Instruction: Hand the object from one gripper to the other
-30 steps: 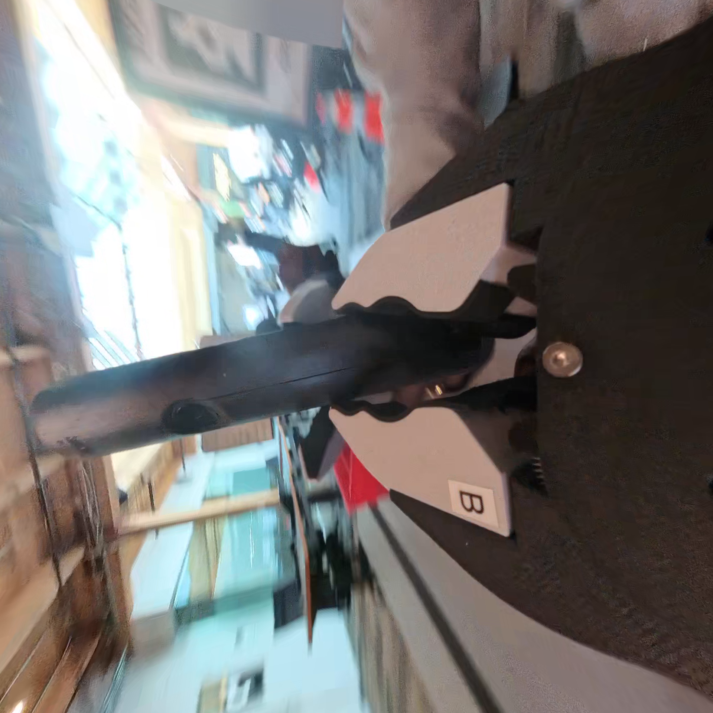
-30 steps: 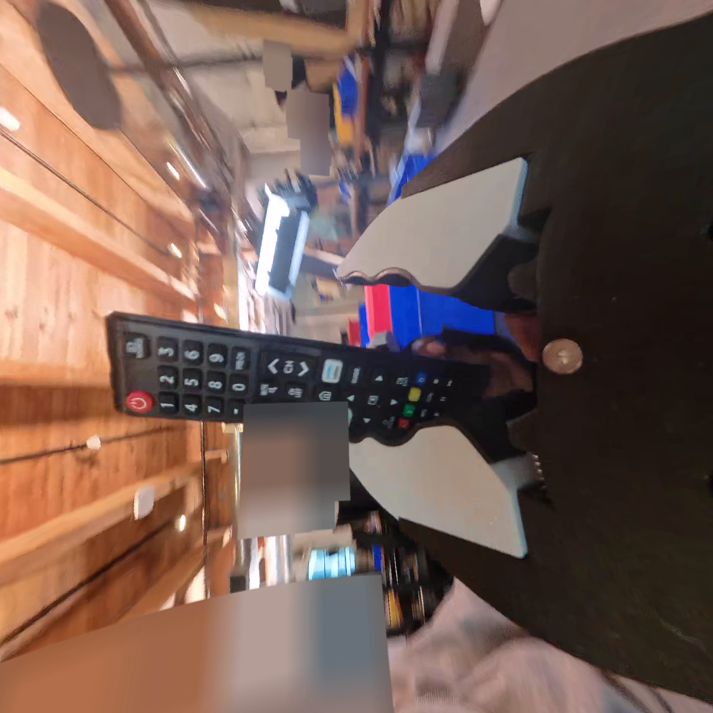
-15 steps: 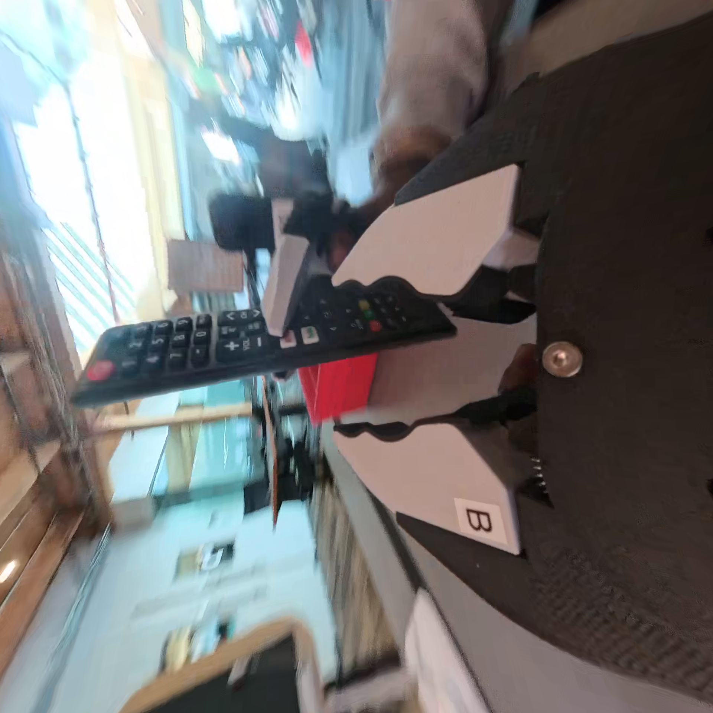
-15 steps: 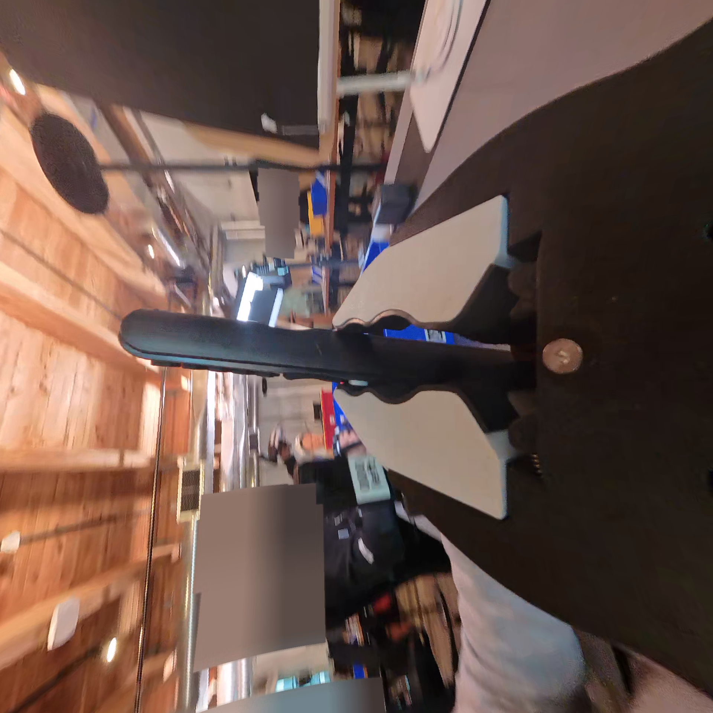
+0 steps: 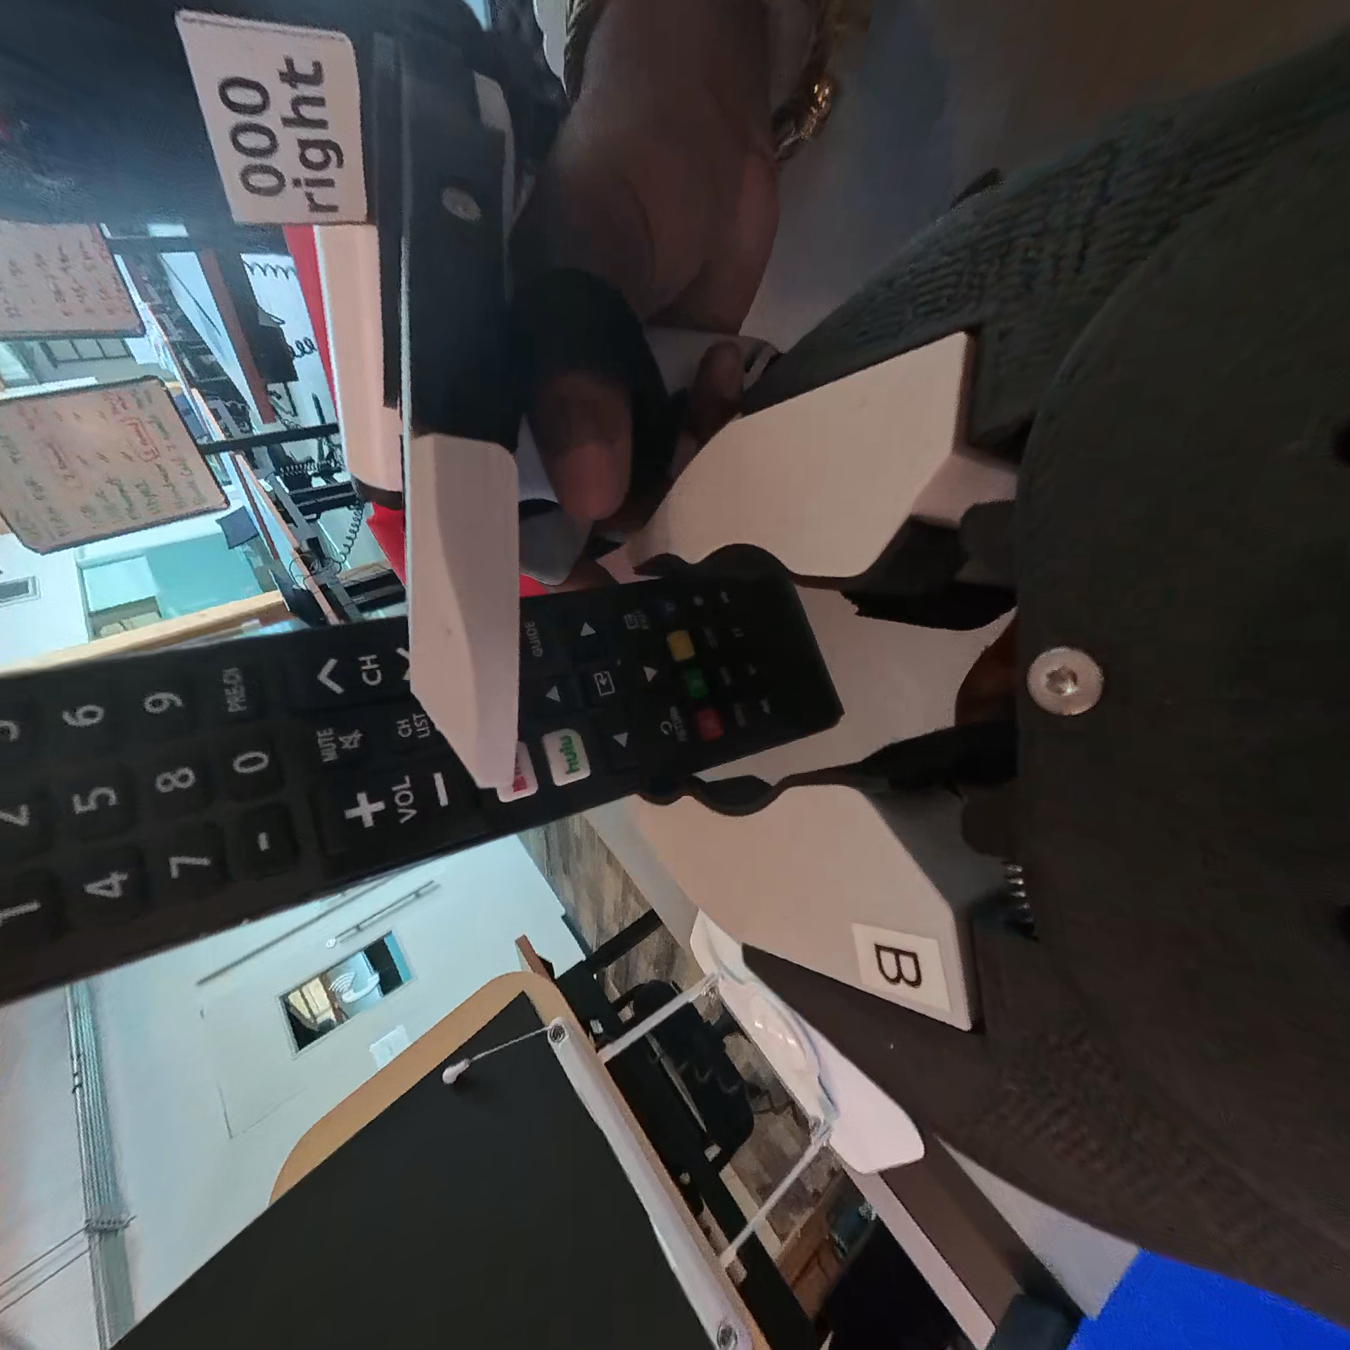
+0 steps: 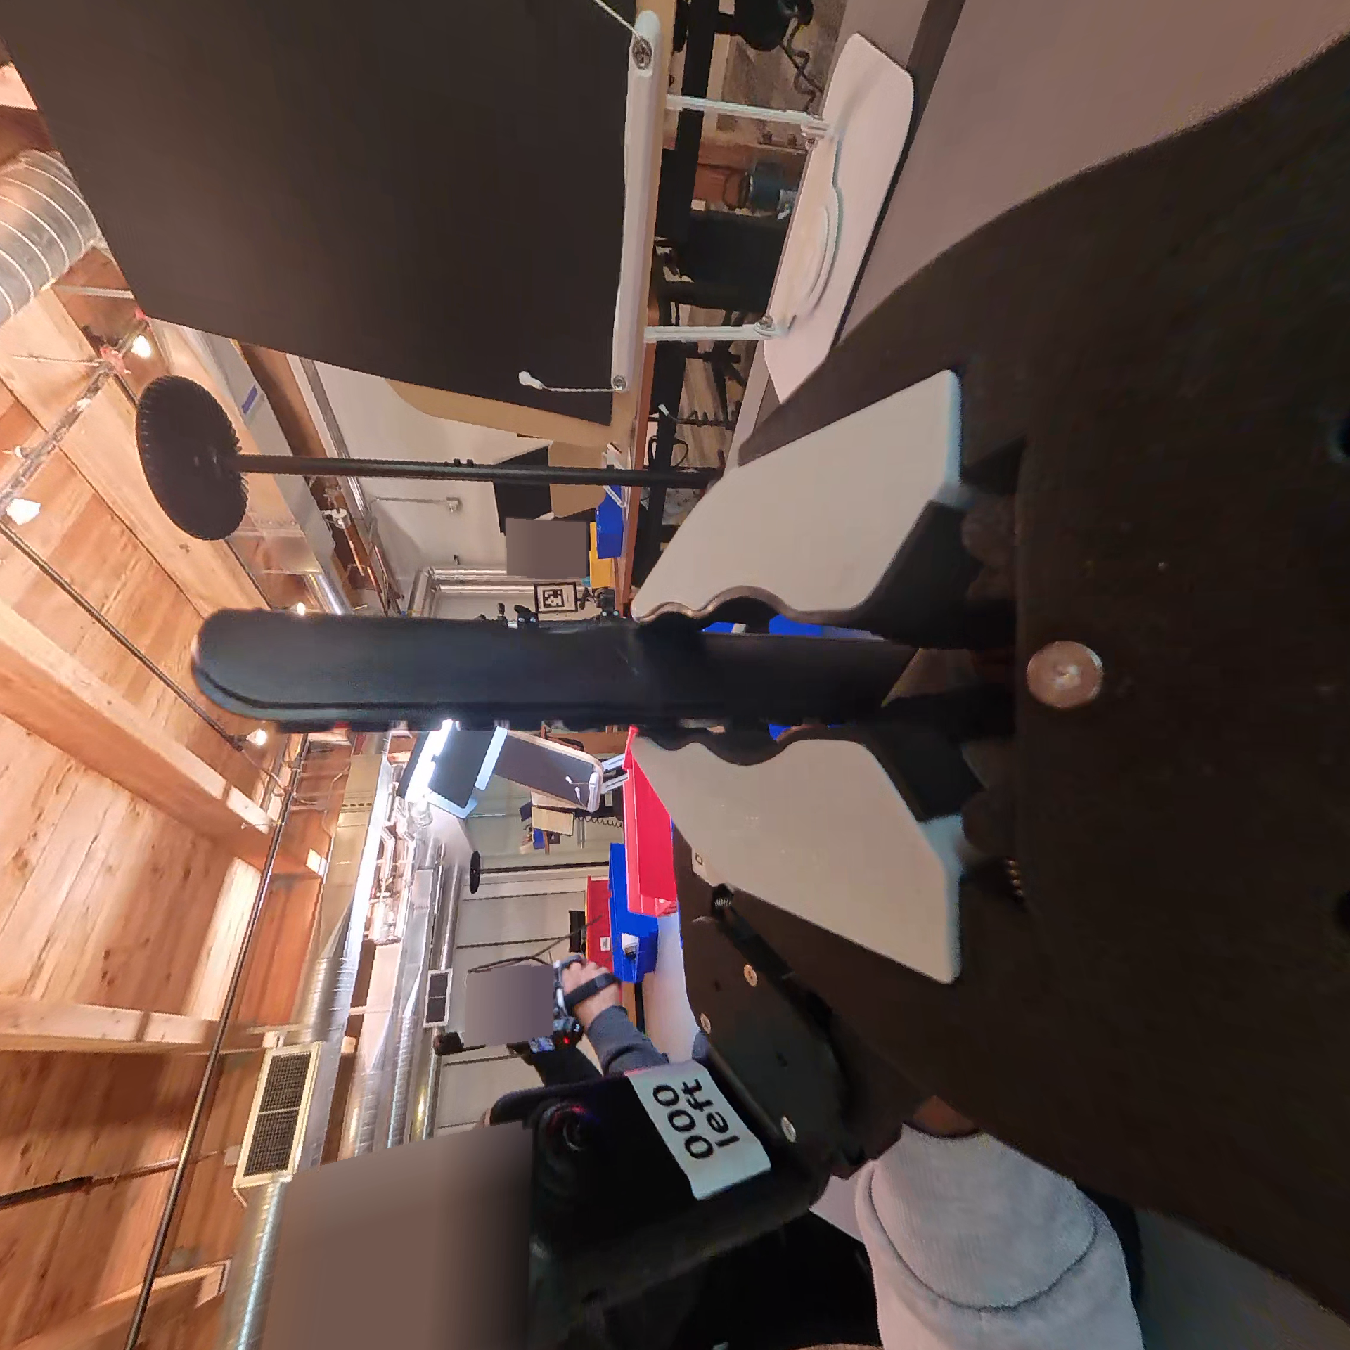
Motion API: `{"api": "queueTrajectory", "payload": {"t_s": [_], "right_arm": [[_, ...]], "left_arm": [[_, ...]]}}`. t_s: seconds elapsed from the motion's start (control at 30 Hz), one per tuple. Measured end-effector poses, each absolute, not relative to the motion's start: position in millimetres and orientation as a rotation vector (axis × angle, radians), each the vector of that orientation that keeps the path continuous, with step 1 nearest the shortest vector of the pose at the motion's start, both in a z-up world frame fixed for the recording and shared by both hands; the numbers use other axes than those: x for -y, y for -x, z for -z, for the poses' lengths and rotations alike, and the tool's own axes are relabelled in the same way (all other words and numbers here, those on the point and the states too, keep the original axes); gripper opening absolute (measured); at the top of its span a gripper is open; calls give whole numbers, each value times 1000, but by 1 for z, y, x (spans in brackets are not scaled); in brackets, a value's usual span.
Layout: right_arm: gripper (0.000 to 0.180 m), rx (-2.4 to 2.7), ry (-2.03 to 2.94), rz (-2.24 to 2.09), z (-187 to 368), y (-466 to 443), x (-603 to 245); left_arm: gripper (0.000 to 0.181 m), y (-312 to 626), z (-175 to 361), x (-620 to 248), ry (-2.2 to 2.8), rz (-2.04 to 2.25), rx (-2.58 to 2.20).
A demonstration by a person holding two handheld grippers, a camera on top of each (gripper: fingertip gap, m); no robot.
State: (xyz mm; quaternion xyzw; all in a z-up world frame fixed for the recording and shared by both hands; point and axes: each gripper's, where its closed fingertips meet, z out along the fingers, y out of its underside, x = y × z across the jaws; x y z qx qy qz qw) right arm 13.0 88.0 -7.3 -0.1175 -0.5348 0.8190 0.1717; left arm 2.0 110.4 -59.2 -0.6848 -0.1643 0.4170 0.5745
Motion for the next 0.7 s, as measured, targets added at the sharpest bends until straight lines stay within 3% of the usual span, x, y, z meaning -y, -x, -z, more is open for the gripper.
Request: {"api": "queueTrajectory", "payload": {"t_s": [0.2, 0.37, 0.47, 0.6, 0.7], "right_arm": [[35, 1570, 7, -2508, -8, -45, -86], [72, 1921, -177, -2848, -2, -74, -90], [72, 2118, -185, -2807, 9, -79, -84], [55, 2198, -226, -2640, 21, -80, -80], [54, 2204, -113, -2638, 17, -70, -83]], "left_arm": [[49, -31, 43, -120, 1492, -609, 280], [49, -68, 43, -128, 1480, -107, 147], [49, -77, 57, -130, 1572, 8, 120], [50, -84, 69, -134, 1644, 85, 111], [52, -74, 62, -131, 1595, 68, 170]]}}
